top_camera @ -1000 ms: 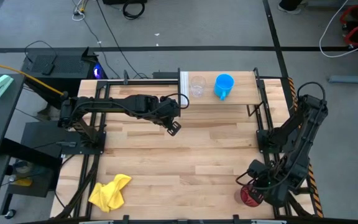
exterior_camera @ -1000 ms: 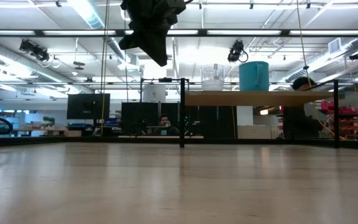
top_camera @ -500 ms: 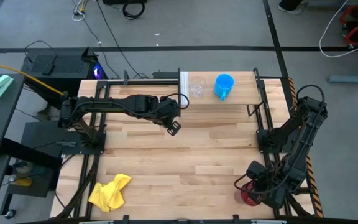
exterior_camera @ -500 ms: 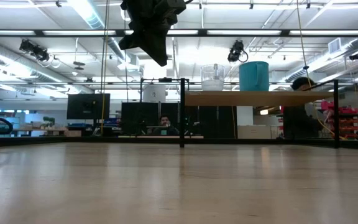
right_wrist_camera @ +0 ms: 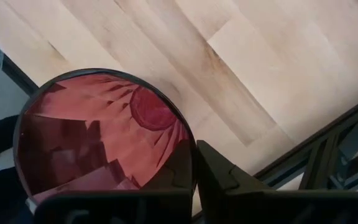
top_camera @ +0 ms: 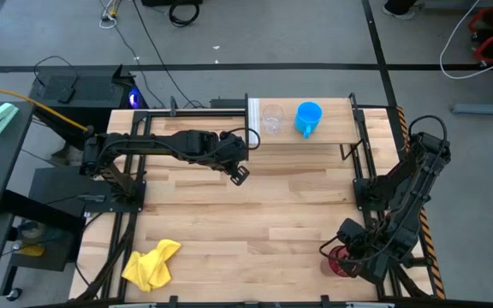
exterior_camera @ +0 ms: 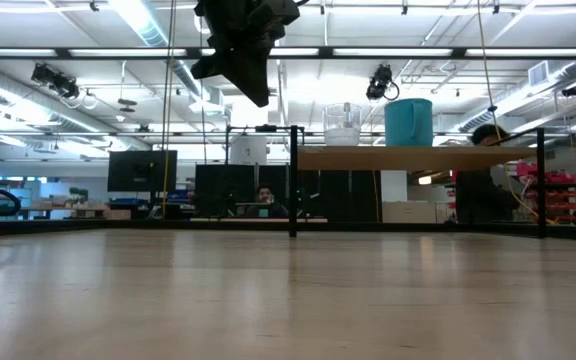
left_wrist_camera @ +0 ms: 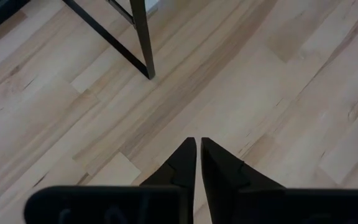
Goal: Stack small to large cups/mugs on shelf
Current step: Put the red glass on the shelf
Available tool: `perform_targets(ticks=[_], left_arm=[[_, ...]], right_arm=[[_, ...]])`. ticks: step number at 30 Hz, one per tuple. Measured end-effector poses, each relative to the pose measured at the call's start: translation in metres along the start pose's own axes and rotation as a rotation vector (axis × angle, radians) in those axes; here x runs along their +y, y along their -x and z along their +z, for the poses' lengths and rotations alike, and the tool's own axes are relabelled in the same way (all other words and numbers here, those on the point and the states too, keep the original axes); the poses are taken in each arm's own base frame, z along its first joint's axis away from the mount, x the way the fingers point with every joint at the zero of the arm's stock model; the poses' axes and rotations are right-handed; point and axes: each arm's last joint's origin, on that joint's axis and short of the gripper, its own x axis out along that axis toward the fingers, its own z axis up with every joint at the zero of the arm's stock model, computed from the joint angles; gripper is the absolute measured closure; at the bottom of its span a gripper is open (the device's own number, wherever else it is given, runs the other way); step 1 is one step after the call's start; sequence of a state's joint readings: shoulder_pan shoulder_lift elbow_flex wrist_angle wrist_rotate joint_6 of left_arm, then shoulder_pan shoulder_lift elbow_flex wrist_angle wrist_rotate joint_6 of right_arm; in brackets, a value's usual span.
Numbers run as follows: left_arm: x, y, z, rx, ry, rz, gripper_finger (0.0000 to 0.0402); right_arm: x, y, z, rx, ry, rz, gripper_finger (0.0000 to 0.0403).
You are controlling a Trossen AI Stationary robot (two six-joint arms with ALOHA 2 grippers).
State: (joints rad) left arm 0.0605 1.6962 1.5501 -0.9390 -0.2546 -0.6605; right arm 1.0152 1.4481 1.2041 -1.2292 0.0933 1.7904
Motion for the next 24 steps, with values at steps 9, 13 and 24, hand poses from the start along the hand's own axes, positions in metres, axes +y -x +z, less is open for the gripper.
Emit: perform_targets(ticks=[9, 13, 24], left_arm=[[0.000, 0.000, 0.000, 0.000, -0.004, 0.000, 0.0387], [0.000, 0.000, 0.000, 0.000, -0.017, -0.001, 0.0387], [-0.001, 0.000, 0.000, -0.002, -0.056, -0.002, 0.0379]], right_arm=[[-0.030, 0.032, 0.030, -0.031, -0.065, -0.152, 0.0398], [-0.048, 0.057, 0.050, -0.050, -0.107, -0.079, 0.0398], [-0.110, 0.094, 0.104, -0.237, -0.247, 0.075, 0.0398]])
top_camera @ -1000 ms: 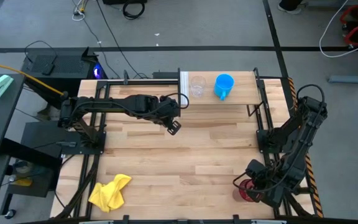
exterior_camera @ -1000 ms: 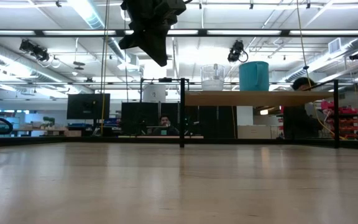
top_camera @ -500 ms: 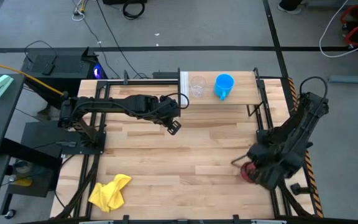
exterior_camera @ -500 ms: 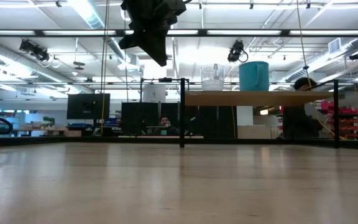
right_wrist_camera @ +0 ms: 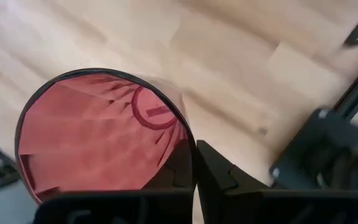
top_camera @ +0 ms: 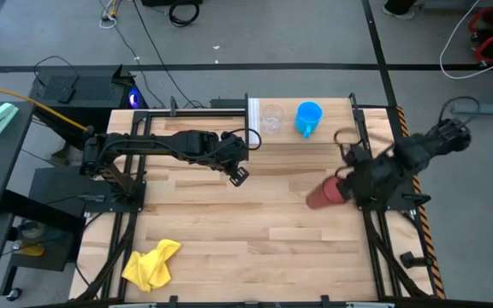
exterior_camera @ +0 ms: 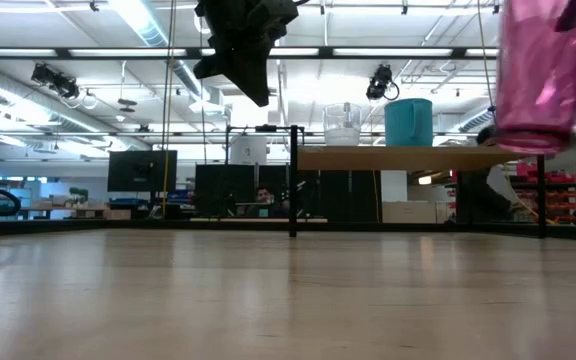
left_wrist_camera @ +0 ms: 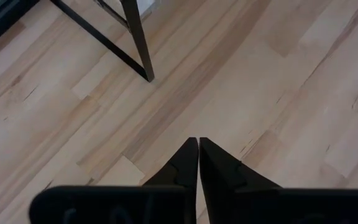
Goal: Stack small to large cups/mugs on shelf
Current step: Put the red glass on the shelf
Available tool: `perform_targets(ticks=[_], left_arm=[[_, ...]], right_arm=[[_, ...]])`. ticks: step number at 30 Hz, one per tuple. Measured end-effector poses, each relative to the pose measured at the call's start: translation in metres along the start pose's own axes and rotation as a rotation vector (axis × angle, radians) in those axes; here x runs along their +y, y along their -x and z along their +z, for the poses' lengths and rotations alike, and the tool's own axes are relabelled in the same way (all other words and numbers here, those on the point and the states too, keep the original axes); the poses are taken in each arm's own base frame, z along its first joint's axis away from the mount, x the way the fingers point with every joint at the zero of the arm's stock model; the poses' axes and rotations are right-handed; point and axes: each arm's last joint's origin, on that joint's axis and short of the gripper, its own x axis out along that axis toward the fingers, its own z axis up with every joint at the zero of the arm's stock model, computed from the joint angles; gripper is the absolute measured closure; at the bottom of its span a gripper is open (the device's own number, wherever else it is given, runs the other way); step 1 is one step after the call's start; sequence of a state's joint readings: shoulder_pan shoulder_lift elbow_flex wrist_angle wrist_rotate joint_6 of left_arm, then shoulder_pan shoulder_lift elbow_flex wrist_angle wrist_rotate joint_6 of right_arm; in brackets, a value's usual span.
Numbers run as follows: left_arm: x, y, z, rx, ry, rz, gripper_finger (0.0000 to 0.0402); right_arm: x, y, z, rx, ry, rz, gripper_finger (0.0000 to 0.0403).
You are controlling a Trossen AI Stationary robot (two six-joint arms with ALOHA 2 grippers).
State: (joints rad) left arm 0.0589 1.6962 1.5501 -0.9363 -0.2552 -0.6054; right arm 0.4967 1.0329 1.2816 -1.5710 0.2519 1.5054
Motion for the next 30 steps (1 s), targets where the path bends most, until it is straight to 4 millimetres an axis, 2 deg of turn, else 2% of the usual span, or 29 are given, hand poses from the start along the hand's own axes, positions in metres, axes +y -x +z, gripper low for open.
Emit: perform_targets(ticks=[7, 12, 18, 24, 30], left_arm=[[0.000, 0.000, 0.000, -0.007, -0.041, 0.009, 0.0389], [0.000, 0.000, 0.000, -0.007, -0.041, 0.009, 0.0381], [0.000, 0.000, 0.000, -0.007, -0.041, 0.009, 0.0373], [0.000, 0.000, 0.000, -0.007, -0.041, 0.009, 0.0380], [0.000, 0.000, 0.000, -0.007, -0.041, 0.009, 0.0387]], right_arm=[[-0.036, 0.012, 0.033, -0.102, -0.118, 0.018, 0.0398], [-0.057, 0.017, 0.047, -0.179, -0.200, -0.016, 0.0398], [-0.074, 0.027, 0.061, -0.261, -0.264, -0.081, 0.0398], [-0.083, 0.071, 0.076, -0.462, -0.324, -0.122, 0.0398], [-0.086, 0.110, 0.093, -0.587, -0.321, -0.175, 0.0398]])
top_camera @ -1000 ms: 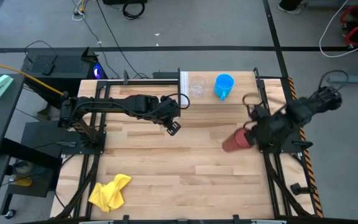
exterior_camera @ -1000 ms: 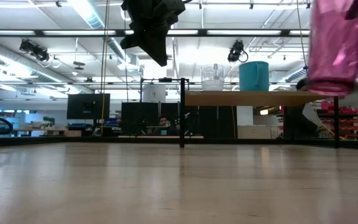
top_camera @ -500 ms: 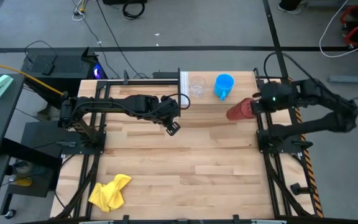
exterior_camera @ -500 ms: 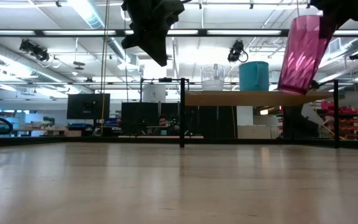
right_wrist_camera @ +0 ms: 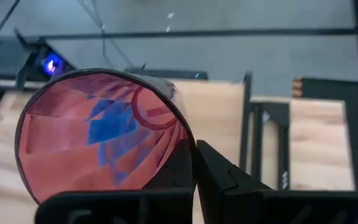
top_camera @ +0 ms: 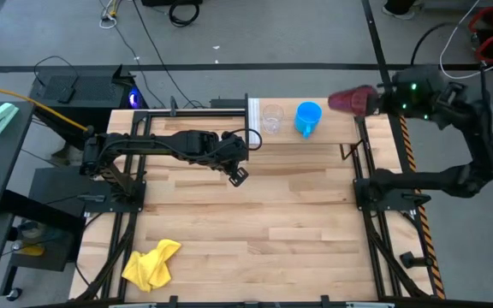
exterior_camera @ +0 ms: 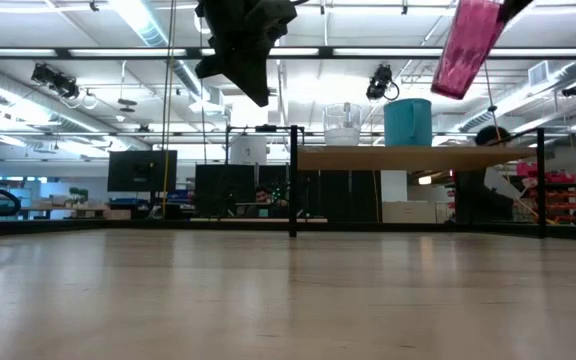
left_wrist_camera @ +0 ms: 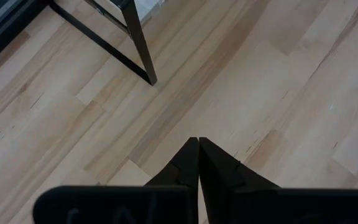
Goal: Stack small to large cups/mugs on shelf
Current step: Put the red glass on the shelf
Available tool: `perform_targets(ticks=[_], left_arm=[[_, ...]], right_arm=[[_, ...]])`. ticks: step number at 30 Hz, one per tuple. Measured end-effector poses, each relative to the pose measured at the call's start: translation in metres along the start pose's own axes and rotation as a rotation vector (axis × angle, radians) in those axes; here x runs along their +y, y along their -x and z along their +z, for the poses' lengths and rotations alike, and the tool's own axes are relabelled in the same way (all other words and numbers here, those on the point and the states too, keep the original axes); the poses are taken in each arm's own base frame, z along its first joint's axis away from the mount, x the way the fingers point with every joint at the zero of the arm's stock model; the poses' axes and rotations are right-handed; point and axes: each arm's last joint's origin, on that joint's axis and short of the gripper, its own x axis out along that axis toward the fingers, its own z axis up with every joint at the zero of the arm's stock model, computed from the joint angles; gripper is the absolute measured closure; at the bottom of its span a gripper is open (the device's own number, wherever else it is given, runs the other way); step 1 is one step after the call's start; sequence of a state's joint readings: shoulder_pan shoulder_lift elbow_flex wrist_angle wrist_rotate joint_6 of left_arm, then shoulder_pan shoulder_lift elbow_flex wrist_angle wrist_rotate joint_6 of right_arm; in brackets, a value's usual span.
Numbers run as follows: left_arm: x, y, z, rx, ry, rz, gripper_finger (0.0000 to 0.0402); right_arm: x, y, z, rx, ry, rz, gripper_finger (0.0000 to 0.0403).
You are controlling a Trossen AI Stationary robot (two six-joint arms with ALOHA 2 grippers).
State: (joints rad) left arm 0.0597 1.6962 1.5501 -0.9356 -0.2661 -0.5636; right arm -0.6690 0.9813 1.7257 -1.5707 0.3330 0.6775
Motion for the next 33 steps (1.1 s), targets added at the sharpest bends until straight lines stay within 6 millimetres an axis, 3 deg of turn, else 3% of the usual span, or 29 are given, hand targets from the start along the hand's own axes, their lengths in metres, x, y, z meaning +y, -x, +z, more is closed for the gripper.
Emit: perform_targets(ticks=[4, 11, 17, 26, 33], left_arm=[[0.000, 0.000, 0.000, 0.000, 0.000, 0.000, 0.0386], [0.000, 0.000, 0.000, 0.000, 0.015, 0.000, 0.0378], [0.000, 0.000, 0.000, 0.000, 0.027, 0.000, 0.0382], [0.000, 0.000, 0.000, 0.000, 0.028, 0.000, 0.0385], [0.000, 0.000, 0.000, 0.000, 0.028, 0.000, 0.0379]], right_arm=[[0.001, -0.001, 0.017, -0.016, -0.011, -0.037, 0.0398], [0.003, -0.032, 0.037, 0.111, -0.028, -0.048, 0.0398], [-0.001, -0.047, 0.047, 0.161, -0.071, -0.055, 0.0398], [-0.010, -0.038, 0.045, 0.142, -0.182, -0.037, 0.0398], [-0.018, -0.039, 0.027, 0.166, -0.237, -0.059, 0.0398]])
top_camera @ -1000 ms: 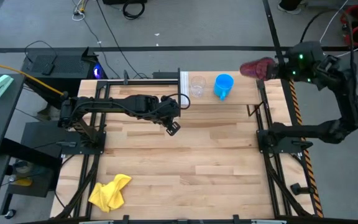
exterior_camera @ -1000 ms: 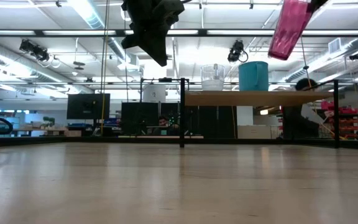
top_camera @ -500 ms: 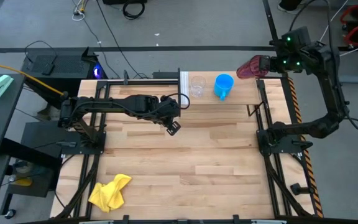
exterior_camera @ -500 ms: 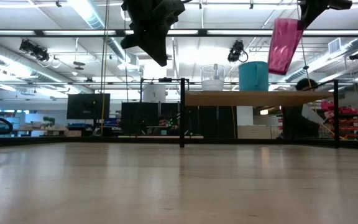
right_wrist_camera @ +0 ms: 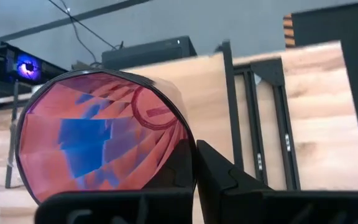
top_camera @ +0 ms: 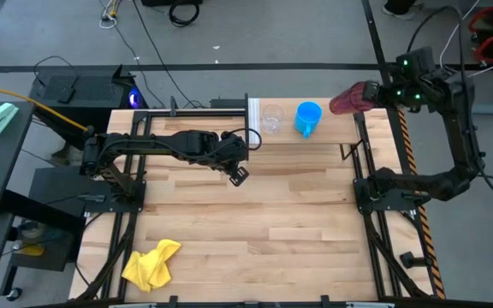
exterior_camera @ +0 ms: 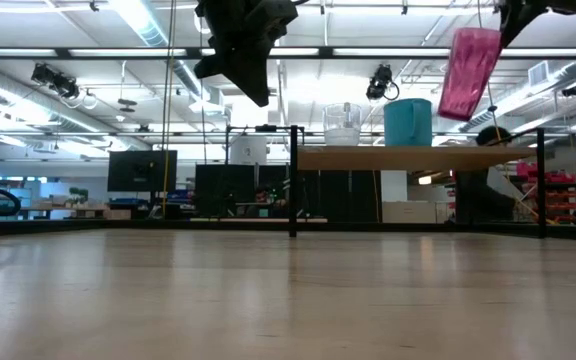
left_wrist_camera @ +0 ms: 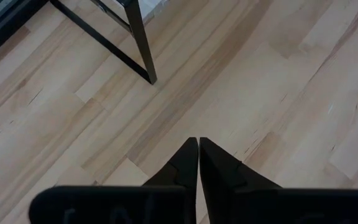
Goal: Stack small to large cups/mugs on shelf
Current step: Put the red glass on the shelf
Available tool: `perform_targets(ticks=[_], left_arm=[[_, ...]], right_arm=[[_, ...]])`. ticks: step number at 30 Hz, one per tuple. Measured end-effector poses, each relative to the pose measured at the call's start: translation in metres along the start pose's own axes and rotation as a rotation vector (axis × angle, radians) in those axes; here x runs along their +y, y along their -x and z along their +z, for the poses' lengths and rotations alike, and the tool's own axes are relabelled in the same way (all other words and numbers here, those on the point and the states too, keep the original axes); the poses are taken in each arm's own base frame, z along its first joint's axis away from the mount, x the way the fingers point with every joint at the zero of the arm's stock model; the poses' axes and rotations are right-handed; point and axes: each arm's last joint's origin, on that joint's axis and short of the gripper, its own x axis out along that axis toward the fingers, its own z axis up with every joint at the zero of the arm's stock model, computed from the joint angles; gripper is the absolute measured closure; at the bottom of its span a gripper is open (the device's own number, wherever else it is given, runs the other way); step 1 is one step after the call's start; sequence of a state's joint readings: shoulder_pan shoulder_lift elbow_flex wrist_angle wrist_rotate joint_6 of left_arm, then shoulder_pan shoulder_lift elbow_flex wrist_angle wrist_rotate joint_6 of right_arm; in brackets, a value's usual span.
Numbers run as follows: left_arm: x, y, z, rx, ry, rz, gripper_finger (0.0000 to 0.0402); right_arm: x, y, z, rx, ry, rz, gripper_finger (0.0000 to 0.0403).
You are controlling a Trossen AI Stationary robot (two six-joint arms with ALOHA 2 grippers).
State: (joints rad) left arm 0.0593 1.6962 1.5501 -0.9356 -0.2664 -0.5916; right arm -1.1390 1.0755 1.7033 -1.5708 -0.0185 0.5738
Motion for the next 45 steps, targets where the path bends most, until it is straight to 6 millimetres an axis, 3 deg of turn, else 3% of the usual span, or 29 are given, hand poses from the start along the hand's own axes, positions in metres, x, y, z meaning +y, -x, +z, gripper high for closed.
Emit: perform_targets(ticks=[8, 18, 22, 29, 35, 38, 42, 45], left_arm=[[0.000, 0.000, 0.000, 0.000, -0.031, 0.000, 0.0388], [0.010, -0.003, 0.006, -0.003, -0.030, 0.018, 0.0382], [0.015, -0.005, 0.018, -0.068, -0.006, -0.004, 0.0389], [0.026, 0.000, 0.073, -0.403, 0.011, -0.390, 0.0382], [0.069, 0.017, 0.122, -0.724, 0.107, -0.660, 0.0381], [0.083, 0.022, 0.145, -0.777, 0.128, -0.753, 0.0383], [0.071, 0.023, 0.184, -0.781, 0.065, -0.868, 0.0378], [0.058, 0.013, 0.206, -0.707, 0.031, -0.918, 0.0374]], right_arm=[[-0.008, -0.006, -0.014, 0.029, -0.048, -0.010, 0.0398], [-0.009, -0.007, -0.014, 0.033, -0.053, -0.014, 0.0398], [-0.009, -0.009, -0.014, 0.039, -0.052, -0.017, 0.0398], [-0.012, -0.029, -0.019, 0.117, -0.032, -0.053, 0.0398], [-0.011, -0.033, -0.016, 0.121, -0.025, -0.075, 0.0398], [-0.010, -0.035, -0.015, 0.127, -0.025, -0.082, 0.0398], [-0.008, -0.039, -0.013, 0.141, -0.029, -0.084, 0.0398], [-0.005, -0.040, -0.014, 0.149, -0.028, -0.081, 0.0398]])
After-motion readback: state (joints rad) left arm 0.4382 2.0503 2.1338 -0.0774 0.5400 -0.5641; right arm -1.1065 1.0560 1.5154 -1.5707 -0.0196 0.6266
